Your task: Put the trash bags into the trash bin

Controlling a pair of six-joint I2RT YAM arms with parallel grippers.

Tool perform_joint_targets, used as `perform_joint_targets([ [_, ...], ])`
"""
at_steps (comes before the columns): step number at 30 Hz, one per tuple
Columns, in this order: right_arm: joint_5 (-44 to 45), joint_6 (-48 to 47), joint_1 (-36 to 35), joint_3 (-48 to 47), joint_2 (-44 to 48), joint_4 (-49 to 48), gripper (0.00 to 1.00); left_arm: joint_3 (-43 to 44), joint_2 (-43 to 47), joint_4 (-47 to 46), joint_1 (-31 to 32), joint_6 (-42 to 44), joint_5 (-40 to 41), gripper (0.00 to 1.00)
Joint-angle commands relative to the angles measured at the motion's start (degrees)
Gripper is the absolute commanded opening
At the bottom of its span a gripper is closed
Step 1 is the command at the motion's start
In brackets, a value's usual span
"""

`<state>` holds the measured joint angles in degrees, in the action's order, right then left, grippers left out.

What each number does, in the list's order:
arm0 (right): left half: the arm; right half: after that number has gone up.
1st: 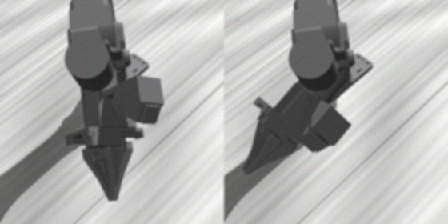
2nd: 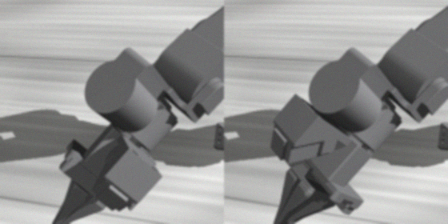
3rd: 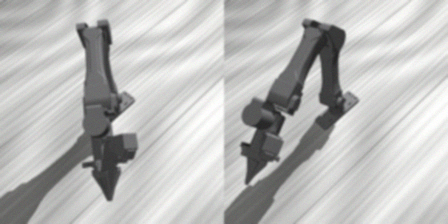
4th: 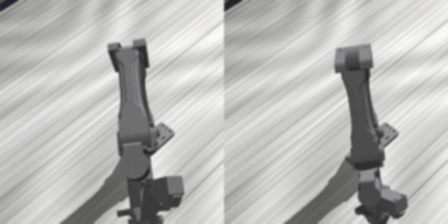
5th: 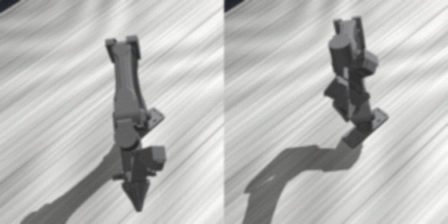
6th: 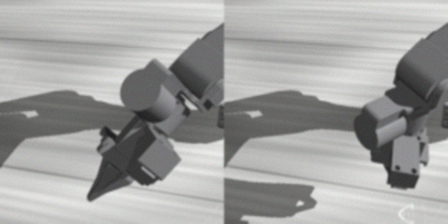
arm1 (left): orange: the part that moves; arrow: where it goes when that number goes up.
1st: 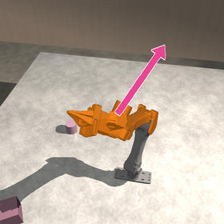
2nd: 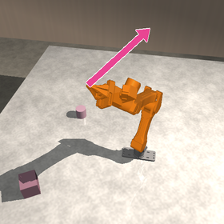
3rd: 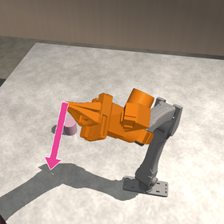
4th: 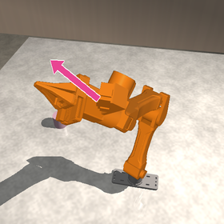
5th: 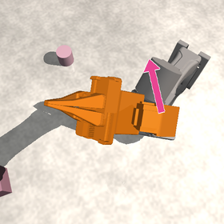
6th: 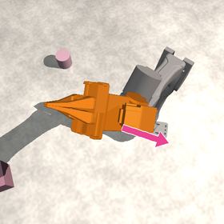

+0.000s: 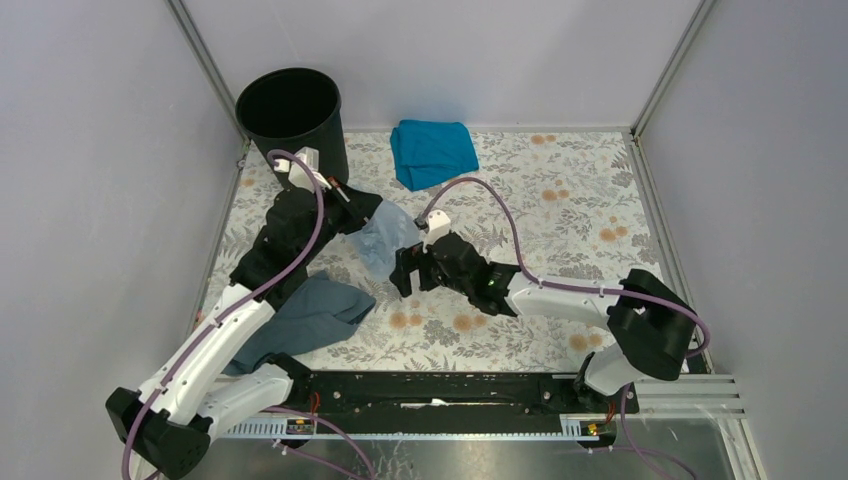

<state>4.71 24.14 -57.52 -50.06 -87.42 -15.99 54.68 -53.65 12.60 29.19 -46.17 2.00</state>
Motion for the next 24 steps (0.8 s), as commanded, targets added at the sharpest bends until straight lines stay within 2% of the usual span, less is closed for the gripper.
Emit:
perform_joint_targets([
  [1, 17.4, -3.7, -0.4, -0.8, -0.3, -7.3, 0.91, 0.6, 2.1, -3.3, 0.1, -0.4, -1.2, 0.00],
  [4, 18.1, -5.2, -0.4, 0.6, 0.8, -11.8, 0.85, 0.5, 2.6, -1.8, 0.0, -0.4, -0.6, 0.00],
  [6, 18.1, -5.4, -0.4, 0.5, 0.9, -13.0, 0.97, 0.2, 2.8, -1.5, 0.1, -0.7, -0.8, 0.00],
  [10, 15.3, -6.7, -0.3, -0.3, -1.5, -16.4, 0.99, 0.0, 2.9, -2.1, 0.1, -0.9, -1.7, 0.00],
  [11, 15.0, -7.2, -0.3, -0.6, -2.0, -16.8, 0.94, 0.2, 2.8, -2.2, 0.1, -0.8, -1.7, 0.00],
  [12, 14.3, -7.4, -0.2, -0.8, -2.4, -17.5, 0.83, 0.4, 2.8, -2.1, 0.1, -0.7, -1.7, 0.00],
  [13, 13.3, -7.5, -0.1, -0.6, -2.6, -18.3, 0.65, 0.6, 2.8, -2.0, 0.1, -0.4, -2.7, 0.00],
  [16, 11.3, -6.8, 0.1, 0.5, -1.6, -18.6, 0.18, 1.8, 2.7, -0.4, 0.1, 1.9, -2.3, 0.00],
  [18, 10.2, -5.6, 0.4, 1.7, 1.0, -16.0, 0.01, 3.2, 2.4, 2.8, 0.1, 4.4, 1.0, 0.00],
  [19, 7.0, -5.1, 0.9, 2.8, 2.6, -15.1, 0.00, 3.9, 2.0, 4.6, 0.1, 5.7, 2.3, 0.13],
  [22, -3.0, -1.2, 4.6, 5.3, 7.7, -10.0, 0.00, 4.6, 0.8, 7.6, 0.1, 10.3, 2.8, 0.66],
  [23, -8.0, 0.2, 6.6, 6.1, 8.8, -8.5, 0.00, 4.4, 0.6, 7.9, 0.1, 11.6, 1.8, 0.77],
  [24, -12.8, 1.3, 8.8, 6.3, 9.3, -6.4, 0.00, 3.9, 0.7, 7.8, 0.1, 13.1, 0.2, 0.83],
])
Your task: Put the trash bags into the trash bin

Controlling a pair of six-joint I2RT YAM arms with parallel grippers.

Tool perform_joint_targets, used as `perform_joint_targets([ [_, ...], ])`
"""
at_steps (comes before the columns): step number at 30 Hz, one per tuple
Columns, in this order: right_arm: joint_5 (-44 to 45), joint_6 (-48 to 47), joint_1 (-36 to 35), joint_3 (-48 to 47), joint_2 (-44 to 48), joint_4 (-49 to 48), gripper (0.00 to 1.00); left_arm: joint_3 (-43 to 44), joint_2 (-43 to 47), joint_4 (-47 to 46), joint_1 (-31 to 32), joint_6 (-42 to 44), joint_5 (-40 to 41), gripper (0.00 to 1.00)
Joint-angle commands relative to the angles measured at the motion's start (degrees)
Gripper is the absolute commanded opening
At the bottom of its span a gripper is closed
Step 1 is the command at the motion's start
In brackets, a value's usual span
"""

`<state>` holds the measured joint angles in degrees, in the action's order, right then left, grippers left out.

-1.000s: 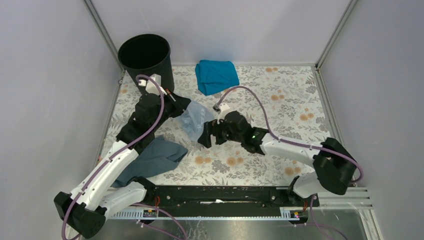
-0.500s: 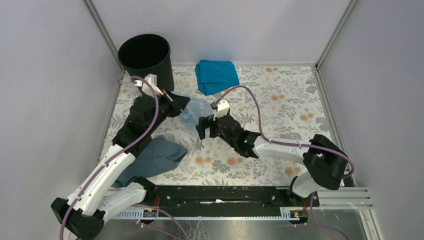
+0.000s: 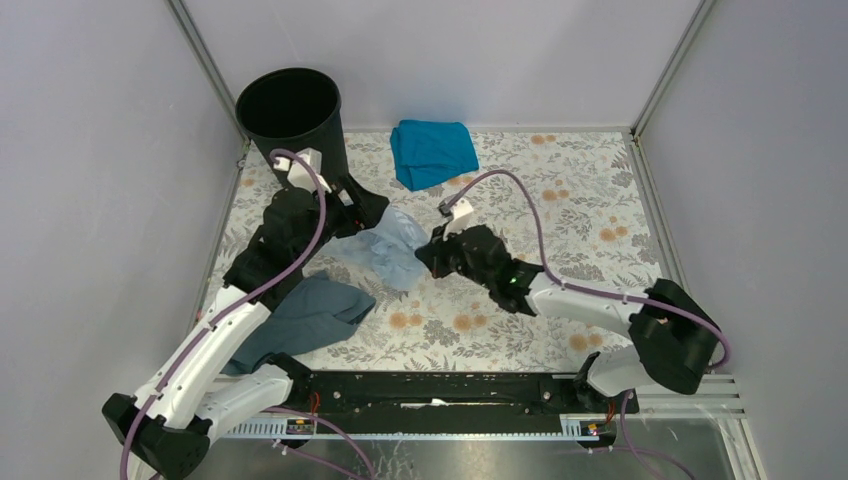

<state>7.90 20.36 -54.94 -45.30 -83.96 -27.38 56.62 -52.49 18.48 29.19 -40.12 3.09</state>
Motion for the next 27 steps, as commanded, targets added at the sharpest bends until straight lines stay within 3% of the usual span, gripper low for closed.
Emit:
perform_joint_targets([
  [1, -20.5, 5.9, 8.0, 1.3, 5.8, 7.7, 0.00, 1.4, -0.2, 1.1, 0.1, 9.1, -4.9, 0.86],
  [5, -28.8, 5.9, 12.4, 0.7, 6.0, 16.4, 0.00, -1.7, 1.5, -3.1, 0.1, 13.2, -21.3, 0.92],
  [8, -32.6, 6.5, 14.9, 1.3, 7.0, 18.2, 0.00, -4.4, 1.9, -3.5, 0.1, 12.5, -28.1, 0.99],
  [13, -38.1, 5.9, 19.5, 1.8, 6.4, 20.0, 0.00, -8.6, 3.9, -3.1, 0.1, 9.1, -27.6, 0.97],
  [15, -40.6, 5.6, 21.6, 1.8, 6.2, 20.6, 0.00, -10.0, 3.5, -2.7, 0.1, 8.5, -26.4, 0.85],
  [20, -44.4, 3.7, 24.6, 1.6, 5.8, 23.3, 0.00, -15.5, 0.8, -6.9, 0.2, 3.5, -27.6, 0.78],
  [27, -45.0, 1.9, 25.1, 2.2, 7.0, 24.5, 0.00, -17.7, -10.1, -15.1, 0.5, 3.4, -28.3, 0.68],
])
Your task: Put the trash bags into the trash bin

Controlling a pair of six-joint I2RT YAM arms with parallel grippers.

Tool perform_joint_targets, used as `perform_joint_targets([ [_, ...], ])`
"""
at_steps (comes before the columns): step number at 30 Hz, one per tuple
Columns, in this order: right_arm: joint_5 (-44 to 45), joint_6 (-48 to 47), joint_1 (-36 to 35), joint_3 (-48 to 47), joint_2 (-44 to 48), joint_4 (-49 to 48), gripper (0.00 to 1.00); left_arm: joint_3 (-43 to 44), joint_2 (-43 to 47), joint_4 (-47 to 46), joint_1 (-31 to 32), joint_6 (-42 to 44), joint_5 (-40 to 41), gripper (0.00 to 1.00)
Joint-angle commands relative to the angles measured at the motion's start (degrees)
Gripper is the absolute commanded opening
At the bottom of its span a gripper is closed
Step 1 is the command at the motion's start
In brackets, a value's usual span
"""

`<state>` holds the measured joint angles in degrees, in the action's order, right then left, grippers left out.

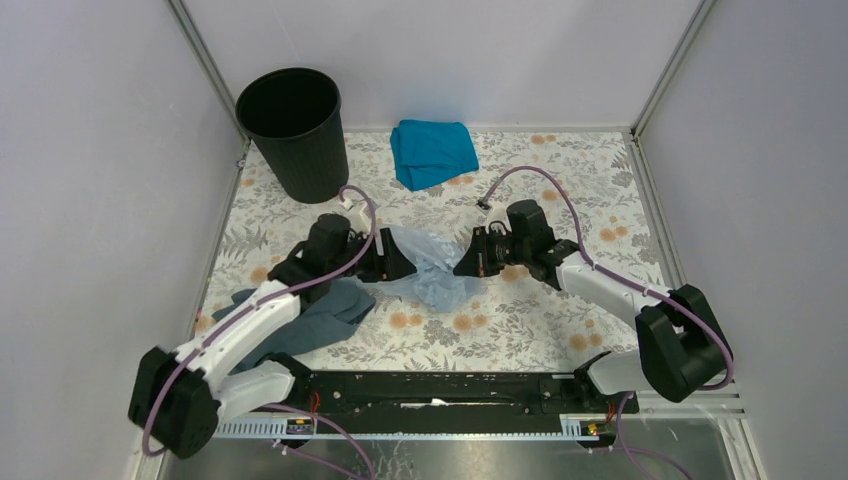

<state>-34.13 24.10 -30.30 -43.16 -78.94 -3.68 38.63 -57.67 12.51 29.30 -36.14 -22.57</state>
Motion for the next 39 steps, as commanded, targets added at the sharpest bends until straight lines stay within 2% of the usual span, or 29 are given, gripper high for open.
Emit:
perform_joint_targets([
  [1, -3.1, -2.1, 0.6, -0.1, 1.8, 1.0, 0.00, 0.5, -6.9, -10.3, 1.0, -0.7, -2.9, 0.69],
  [4, -4.0, -2.3, 1.1, -0.4, 1.5, 1.2, 0.00, 2.0, -11.6, -12.3, 4.4, -0.6, -1.4, 0.76],
  [5, -4.4, -2.5, 1.2, -0.5, 1.4, 1.3, 0.00, 2.5, -13.0, -12.3, 5.6, -0.2, 1.4, 0.78],
  [7, -4.9, -2.9, 1.2, -0.5, 1.5, 1.3, 0.00, 3.1, -14.7, -12.8, 7.0, 0.4, 4.2, 0.76],
  [14, -5.6, -4.4, 1.4, -0.1, 2.3, 2.6, 0.00, 3.0, -16.7, -14.7, 7.2, 0.4, 8.0, 0.51],
  [17, -5.4, -5.4, 1.4, -0.1, 2.7, 3.2, 0.00, 2.8, -17.1, -15.0, 7.2, 0.6, 8.7, 0.46],
  [20, -4.9, -5.7, 1.5, -0.2, 3.0, 4.7, 0.00, 3.6, -17.9, -14.9, 7.2, 1.0, 7.6, 0.32],
  [23, 1.5, -6.9, 1.5, -1.6, 3.3, 9.4, 0.00, 4.1, -16.2, -13.3, 7.2, 1.6, 8.0, 0.13],
  [24, 4.6, -7.6, 1.5, -2.3, 3.5, 11.2, 0.05, 4.2, -15.0, -13.1, 7.1, 1.7, 7.8, 0.06],
  [26, 10.9, -8.2, 1.5, -3.6, 4.0, 14.6, 0.16, 3.8, -12.7, -13.4, 7.2, 1.2, 6.3, 0.00],
  [27, 11.9, -8.3, 1.5, -4.2, 4.5, 16.0, 0.28, 3.4, -11.7, -13.8, 7.1, 0.0, 5.5, 0.00],
  [30, 5.2, -6.7, 1.3, -4.7, 6.9, 16.1, 0.64, 2.4, -10.5, -15.3, 6.8, -3.7, 2.9, 0.00],
  [31, 2.5, -5.6, 1.1, -4.0, 8.1, 15.2, 0.71, 2.2, -10.4, -16.2, 6.8, -4.6, 1.8, 0.00],
  [33, 1.2, -4.5, 0.0, -2.5, 11.2, 14.4, 0.81, 2.0, -10.3, -17.5, 6.7, -6.3, 1.2, 0.00],
  [35, 7.4, -4.7, -2.5, -1.2, 14.3, 16.1, 0.89, 1.8, -10.0, -18.7, 6.4, -7.6, 1.0, 0.00],
  [37, 14.3, -5.9, -7.6, -1.2, 15.1, 18.2, 0.92, 1.7, -9.9, -20.0, 6.1, -8.8, 0.2, 0.00],
  [39, 21.0, -5.2, -11.0, -2.0, 13.1, 19.5, 0.91, 1.7, -10.1, -21.1, 6.0, -9.8, -1.3, 0.00],
])
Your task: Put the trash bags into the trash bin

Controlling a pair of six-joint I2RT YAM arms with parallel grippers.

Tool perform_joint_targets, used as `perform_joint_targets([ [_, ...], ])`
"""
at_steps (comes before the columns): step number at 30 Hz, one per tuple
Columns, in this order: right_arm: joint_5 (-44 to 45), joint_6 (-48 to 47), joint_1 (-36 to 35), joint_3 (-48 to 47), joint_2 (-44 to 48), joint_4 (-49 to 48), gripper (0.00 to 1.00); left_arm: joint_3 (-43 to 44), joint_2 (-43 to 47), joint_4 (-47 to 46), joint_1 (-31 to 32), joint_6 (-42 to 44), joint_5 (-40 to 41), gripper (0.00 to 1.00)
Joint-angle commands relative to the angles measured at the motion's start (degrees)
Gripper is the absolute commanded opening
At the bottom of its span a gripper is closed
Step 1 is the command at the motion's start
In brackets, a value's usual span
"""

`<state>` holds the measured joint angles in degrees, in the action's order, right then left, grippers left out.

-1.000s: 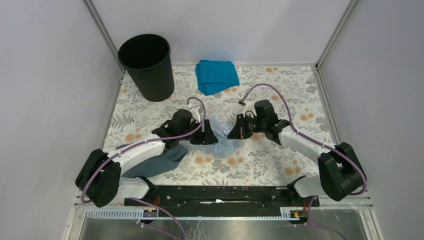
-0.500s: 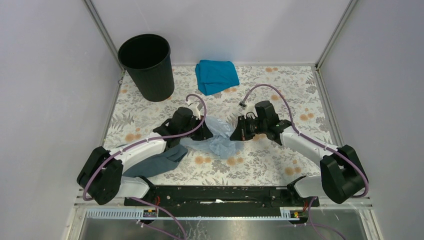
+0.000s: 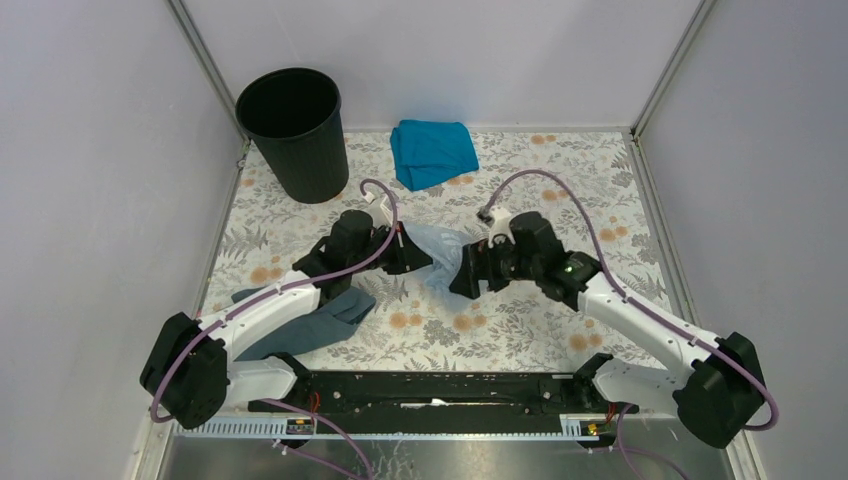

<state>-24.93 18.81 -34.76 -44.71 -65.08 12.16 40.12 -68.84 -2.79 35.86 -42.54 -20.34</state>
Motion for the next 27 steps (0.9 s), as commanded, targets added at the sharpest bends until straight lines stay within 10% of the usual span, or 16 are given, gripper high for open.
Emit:
perform_joint_targets([
  [1, 16.3, 1.0, -7.2, -0.8, -2.0, 3.9, 0.91, 0.3, 1.1, -6.1, -0.6, -3.8, -4.3, 0.00],
  [8, 35.5, 3.4, -5.2, -1.3, -9.0, -4.3, 0.78, 1.3, 1.7, -1.7, -0.8, -2.2, -9.8, 0.00],
  [14, 28.2, 1.7, 9.7, -6.1, -17.2, -6.4, 0.14, -4.6, 6.3, -0.5, -0.9, -3.2, -14.5, 0.00],
  [18, 21.8, -2.6, 10.3, -17.5, -27.2, 1.1, 0.07, -6.9, 6.9, -10.8, -0.6, -7.9, -26.2, 0.00],
  [20, 18.6, -4.6, 10.3, -23.4, -31.7, 7.1, 0.11, -6.7, 6.9, -13.7, -0.4, -9.1, -28.5, 0.00],
  [24, 23.1, -5.4, 10.2, -24.0, -29.2, 13.4, 0.70, -4.6, 6.2, -12.3, -0.3, -7.7, -25.6, 0.00],
  [27, 27.0, -5.4, 10.2, -19.6, -21.8, 15.8, 0.93, -4.8, 3.1, -20.0, -0.4, -12.4, -24.3, 0.00],
])
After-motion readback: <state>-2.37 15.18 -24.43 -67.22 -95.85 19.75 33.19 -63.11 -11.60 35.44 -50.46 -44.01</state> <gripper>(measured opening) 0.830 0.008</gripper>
